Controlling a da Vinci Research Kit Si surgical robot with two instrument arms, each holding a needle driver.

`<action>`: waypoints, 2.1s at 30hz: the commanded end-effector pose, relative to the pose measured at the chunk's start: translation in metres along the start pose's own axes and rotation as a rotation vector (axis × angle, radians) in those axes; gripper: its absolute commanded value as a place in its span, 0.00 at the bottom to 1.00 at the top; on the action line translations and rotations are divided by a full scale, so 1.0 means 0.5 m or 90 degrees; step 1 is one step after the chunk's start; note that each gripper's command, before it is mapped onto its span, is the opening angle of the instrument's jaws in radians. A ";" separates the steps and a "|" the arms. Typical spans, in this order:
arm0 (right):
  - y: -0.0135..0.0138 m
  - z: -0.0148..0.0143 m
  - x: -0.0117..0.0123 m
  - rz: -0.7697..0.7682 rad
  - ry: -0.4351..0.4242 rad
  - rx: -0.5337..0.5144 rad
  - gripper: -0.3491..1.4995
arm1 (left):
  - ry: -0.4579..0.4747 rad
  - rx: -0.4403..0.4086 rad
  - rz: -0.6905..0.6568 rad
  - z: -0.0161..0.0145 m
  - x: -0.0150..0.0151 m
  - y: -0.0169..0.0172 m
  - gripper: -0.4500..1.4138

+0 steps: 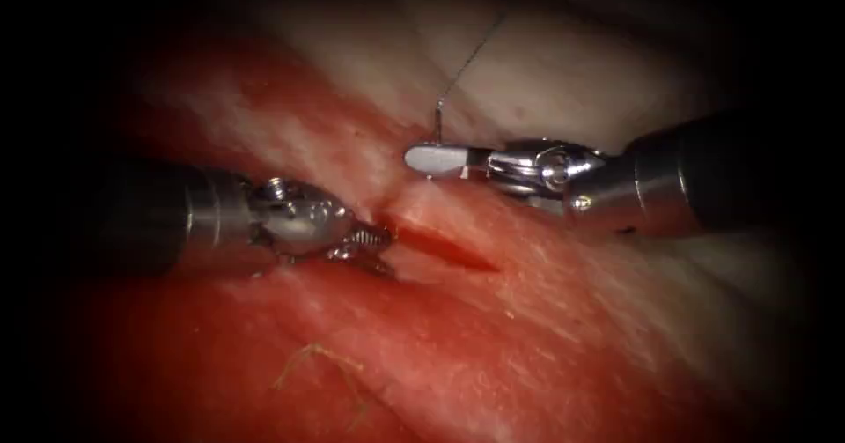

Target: Wound Closure

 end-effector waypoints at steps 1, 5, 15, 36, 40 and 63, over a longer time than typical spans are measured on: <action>-0.0004 0.0015 -0.0021 -0.002 -0.004 0.011 0.00 | 0.000 -0.001 -0.001 0.0015 0.0001 0.0001 0.31; -0.0004 0.0010 -0.0005 -0.002 0.031 0.021 0.27 | 0.000 -0.005 0.002 0.0003 0.0006 0.0000 0.32; 0.0046 -0.0025 0.0057 -0.304 0.038 0.002 0.78 | 0.010 -0.012 0.047 -0.0018 0.0001 -0.0008 0.34; 0.0095 -0.0181 0.0162 -0.430 -0.016 -0.054 0.75 | 0.153 -0.103 0.450 -0.0008 0.0002 -0.0064 0.34; 0.0101 -0.0186 0.0159 -0.432 -0.015 -0.052 0.74 | 0.197 -0.118 0.476 -0.0005 0.0006 -0.0063 0.34; 0.0150 -0.0167 0.0127 -0.450 -0.009 -0.054 0.74 | 0.282 -0.208 0.376 0.0029 0.0053 -0.0051 0.05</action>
